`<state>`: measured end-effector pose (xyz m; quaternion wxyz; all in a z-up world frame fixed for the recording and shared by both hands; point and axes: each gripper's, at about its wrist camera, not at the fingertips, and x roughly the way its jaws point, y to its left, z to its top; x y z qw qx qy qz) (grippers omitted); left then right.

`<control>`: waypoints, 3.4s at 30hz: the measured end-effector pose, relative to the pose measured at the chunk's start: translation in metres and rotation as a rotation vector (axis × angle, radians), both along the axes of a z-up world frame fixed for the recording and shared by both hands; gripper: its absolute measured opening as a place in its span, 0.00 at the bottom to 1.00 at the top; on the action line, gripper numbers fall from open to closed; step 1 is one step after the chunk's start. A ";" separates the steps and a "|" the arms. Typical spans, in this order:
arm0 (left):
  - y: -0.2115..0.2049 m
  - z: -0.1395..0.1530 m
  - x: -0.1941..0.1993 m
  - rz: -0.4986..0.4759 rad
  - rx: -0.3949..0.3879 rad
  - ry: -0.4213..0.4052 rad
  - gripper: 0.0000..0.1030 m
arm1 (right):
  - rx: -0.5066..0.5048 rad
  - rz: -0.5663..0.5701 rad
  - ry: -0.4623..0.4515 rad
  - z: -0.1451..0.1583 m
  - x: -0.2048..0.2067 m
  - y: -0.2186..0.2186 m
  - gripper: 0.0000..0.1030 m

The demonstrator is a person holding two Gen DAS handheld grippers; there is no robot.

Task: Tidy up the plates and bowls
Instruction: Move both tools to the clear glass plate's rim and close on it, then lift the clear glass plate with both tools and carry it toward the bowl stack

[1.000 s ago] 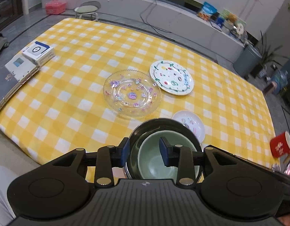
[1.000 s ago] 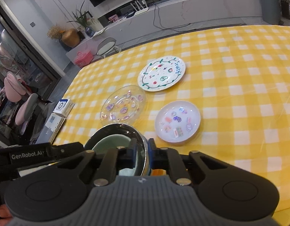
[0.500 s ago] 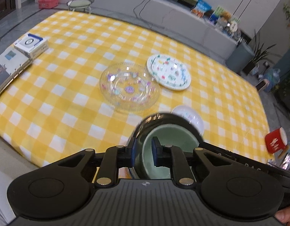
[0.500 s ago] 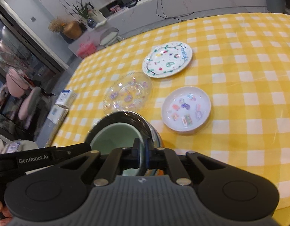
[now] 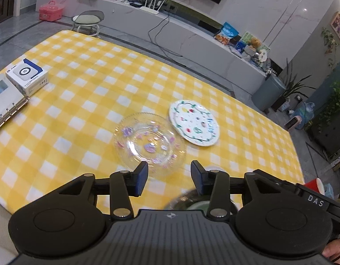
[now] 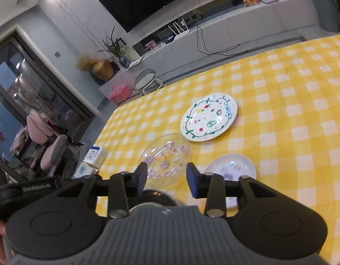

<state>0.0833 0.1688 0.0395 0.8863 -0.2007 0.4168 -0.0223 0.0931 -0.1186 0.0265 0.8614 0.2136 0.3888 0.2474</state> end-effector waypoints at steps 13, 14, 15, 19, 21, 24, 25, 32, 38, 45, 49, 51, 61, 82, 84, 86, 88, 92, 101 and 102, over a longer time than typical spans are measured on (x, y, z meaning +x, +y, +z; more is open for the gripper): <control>0.029 -0.031 0.043 0.061 0.054 0.011 0.48 | -0.163 0.054 0.058 -0.051 0.075 0.023 0.52; 0.031 -0.033 0.045 0.070 0.037 0.004 0.48 | -0.156 0.061 0.082 -0.055 0.080 0.024 0.52; 0.034 -0.036 0.048 0.078 0.018 -0.002 0.48 | -0.139 0.070 0.105 -0.059 0.086 0.026 0.52; 0.043 -0.048 0.057 0.124 -0.019 -0.001 0.48 | -0.088 0.105 0.153 -0.072 0.102 0.033 0.47; 0.046 -0.054 0.062 0.146 -0.005 0.011 0.48 | -0.071 0.119 0.171 -0.078 0.107 0.039 0.45; 0.052 -0.064 0.068 0.165 -0.032 0.024 0.47 | -0.046 0.137 0.204 -0.087 0.116 0.048 0.39; 0.053 -0.068 0.070 0.168 -0.042 0.031 0.47 | -0.048 0.136 0.215 -0.090 0.119 0.051 0.35; 0.059 -0.094 0.080 0.176 -0.058 0.084 0.36 | -0.016 0.134 0.268 -0.107 0.133 0.061 0.25; 0.058 -0.105 0.082 0.153 -0.066 0.091 0.24 | 0.004 0.133 0.282 -0.112 0.140 0.065 0.19; 0.058 -0.110 0.081 0.139 -0.081 0.078 0.22 | 0.023 0.134 0.269 -0.116 0.140 0.072 0.12; 0.059 -0.110 0.080 0.146 -0.086 0.070 0.20 | 0.027 0.114 0.259 -0.119 0.139 0.071 0.06; 0.058 -0.111 0.080 0.147 -0.070 0.070 0.14 | 0.038 0.108 0.261 -0.120 0.139 0.069 0.05; 0.058 -0.107 0.078 0.176 -0.099 0.077 0.10 | 0.034 0.100 0.257 -0.115 0.135 0.066 0.04; -0.035 -0.032 0.066 0.018 -0.114 -0.026 0.10 | 0.071 -0.050 0.143 -0.046 0.080 -0.039 0.05; -0.052 -0.028 0.062 -0.011 -0.128 -0.026 0.10 | 0.068 -0.072 0.140 -0.041 0.066 -0.060 0.05; -0.071 -0.025 0.057 -0.047 -0.135 -0.027 0.10 | 0.060 -0.095 0.148 -0.039 0.051 -0.080 0.06; -0.091 -0.022 0.052 -0.085 -0.128 -0.028 0.10 | 0.060 -0.122 0.163 -0.037 0.037 -0.103 0.06; -0.135 -0.021 0.042 -0.172 -0.106 -0.029 0.10 | 0.061 -0.182 0.174 -0.036 0.007 -0.148 0.06; -0.208 -0.052 0.027 -0.265 -0.036 0.047 0.10 | 0.038 -0.290 0.235 -0.060 -0.033 -0.218 0.06; -0.213 -0.056 0.026 -0.267 -0.027 0.059 0.10 | 0.034 -0.295 0.241 -0.063 -0.033 -0.221 0.06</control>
